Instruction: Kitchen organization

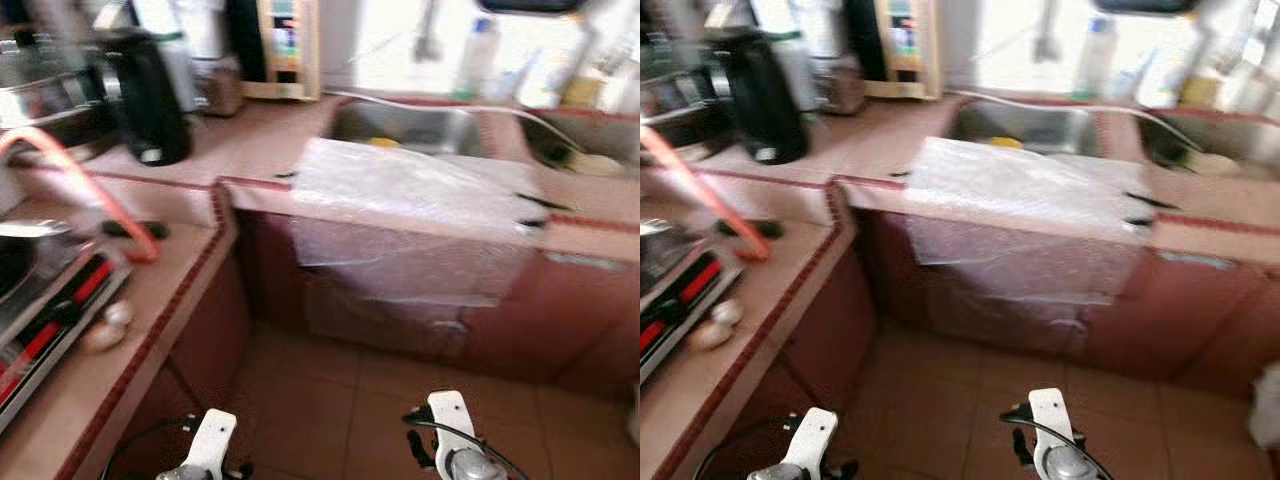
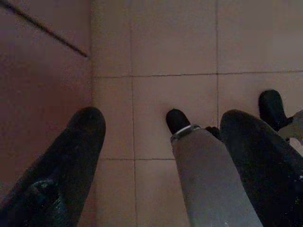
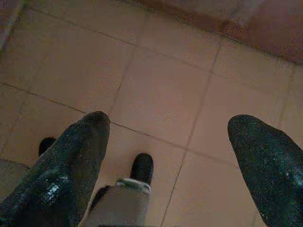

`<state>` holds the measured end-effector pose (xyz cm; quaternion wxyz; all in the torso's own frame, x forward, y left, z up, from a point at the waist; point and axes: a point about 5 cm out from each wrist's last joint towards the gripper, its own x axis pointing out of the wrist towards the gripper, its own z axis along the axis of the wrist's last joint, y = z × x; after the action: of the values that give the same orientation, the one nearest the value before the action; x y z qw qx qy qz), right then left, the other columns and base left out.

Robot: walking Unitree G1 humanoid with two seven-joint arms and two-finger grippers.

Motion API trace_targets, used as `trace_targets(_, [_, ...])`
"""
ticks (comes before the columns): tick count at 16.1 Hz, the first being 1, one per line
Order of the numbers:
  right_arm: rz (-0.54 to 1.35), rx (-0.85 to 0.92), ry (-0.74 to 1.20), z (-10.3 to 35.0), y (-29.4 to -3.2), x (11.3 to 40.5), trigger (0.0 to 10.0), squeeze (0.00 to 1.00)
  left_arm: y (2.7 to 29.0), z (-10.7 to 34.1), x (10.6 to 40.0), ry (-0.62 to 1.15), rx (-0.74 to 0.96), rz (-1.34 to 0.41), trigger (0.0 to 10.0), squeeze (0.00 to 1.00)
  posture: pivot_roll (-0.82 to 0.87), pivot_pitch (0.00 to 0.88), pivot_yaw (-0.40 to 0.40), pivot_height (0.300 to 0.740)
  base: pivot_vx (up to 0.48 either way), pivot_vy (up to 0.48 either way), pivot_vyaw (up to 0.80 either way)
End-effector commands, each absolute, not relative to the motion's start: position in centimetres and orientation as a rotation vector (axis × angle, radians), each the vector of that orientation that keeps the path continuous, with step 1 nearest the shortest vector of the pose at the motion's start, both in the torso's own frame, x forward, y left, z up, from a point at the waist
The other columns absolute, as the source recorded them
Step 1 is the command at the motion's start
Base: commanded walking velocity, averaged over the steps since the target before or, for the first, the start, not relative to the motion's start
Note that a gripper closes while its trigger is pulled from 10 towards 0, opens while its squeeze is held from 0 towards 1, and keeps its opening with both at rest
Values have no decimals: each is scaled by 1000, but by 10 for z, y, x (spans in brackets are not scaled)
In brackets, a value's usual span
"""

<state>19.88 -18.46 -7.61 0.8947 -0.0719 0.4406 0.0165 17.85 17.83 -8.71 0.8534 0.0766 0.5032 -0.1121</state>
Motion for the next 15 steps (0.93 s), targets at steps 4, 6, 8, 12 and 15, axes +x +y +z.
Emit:
trace_targets(4, [43,-160,914,-77,-184,197,10000,0,177,-85,182,1056,237,-319,10000,0,-104,0,71,740,0,0,-778])
trace_targets(6, [39,-156,920,-79,-184,194,10000,0,174,-87,180,1066,261,-346,10000,0,-111,0,80,740,0,0,-778])
trace_targets(8, [47,-168,925,-80,-184,192,10000,0,174,-88,178,1073,266,-346,10000,0,-110,0,79,740,0,0,-781])
trace_targets(12, [72,-188,926,-80,-183,191,10000,0,172,-89,176,1085,271,-348,10000,0,-111,0,75,740,0,0,-780])
trace_targets(15, [81,-197,928,-80,-184,190,10000,0,169,-89,177,1082,268,-354,10000,0,-109,0,69,740,0,0,-777])
